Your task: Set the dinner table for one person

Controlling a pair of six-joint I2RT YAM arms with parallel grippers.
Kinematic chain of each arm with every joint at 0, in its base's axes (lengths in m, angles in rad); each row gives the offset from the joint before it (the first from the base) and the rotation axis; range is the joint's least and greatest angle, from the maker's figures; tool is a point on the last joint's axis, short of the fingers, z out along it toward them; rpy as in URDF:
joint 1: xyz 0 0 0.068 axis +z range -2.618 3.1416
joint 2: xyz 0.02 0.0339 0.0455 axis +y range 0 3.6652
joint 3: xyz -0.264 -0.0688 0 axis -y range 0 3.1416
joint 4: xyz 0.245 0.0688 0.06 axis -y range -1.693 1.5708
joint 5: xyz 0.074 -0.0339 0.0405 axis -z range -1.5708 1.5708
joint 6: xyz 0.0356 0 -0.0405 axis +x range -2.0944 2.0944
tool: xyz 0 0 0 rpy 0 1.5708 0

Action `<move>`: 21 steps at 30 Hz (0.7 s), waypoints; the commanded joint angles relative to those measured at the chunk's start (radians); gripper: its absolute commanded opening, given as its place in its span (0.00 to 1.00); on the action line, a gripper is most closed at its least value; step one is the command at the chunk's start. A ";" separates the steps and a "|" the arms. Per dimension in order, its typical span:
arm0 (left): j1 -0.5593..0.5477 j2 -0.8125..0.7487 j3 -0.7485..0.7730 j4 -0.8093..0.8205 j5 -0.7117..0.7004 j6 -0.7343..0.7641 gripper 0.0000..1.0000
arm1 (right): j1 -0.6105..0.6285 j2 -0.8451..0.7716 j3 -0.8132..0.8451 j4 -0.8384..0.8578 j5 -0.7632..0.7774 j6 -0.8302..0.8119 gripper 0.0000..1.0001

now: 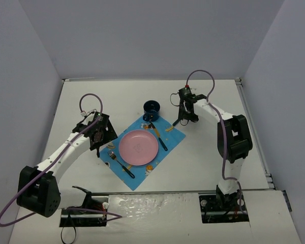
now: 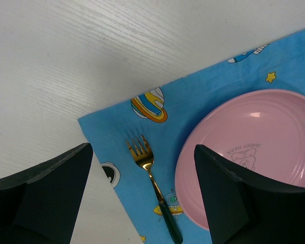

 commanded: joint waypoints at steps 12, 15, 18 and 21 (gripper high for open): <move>0.006 -0.037 0.048 0.026 -0.006 0.005 0.78 | 0.012 -0.124 -0.130 0.277 -0.175 0.332 0.41; 0.006 -0.040 0.048 0.022 -0.014 0.007 0.78 | 0.024 -0.055 -0.137 0.415 -0.238 0.403 0.43; 0.006 -0.045 0.048 0.020 -0.017 0.019 0.78 | 0.033 0.030 -0.031 0.421 -0.247 0.426 0.44; 0.006 -0.047 0.053 0.008 -0.033 0.030 0.78 | 0.037 0.105 0.036 0.424 -0.246 0.461 0.46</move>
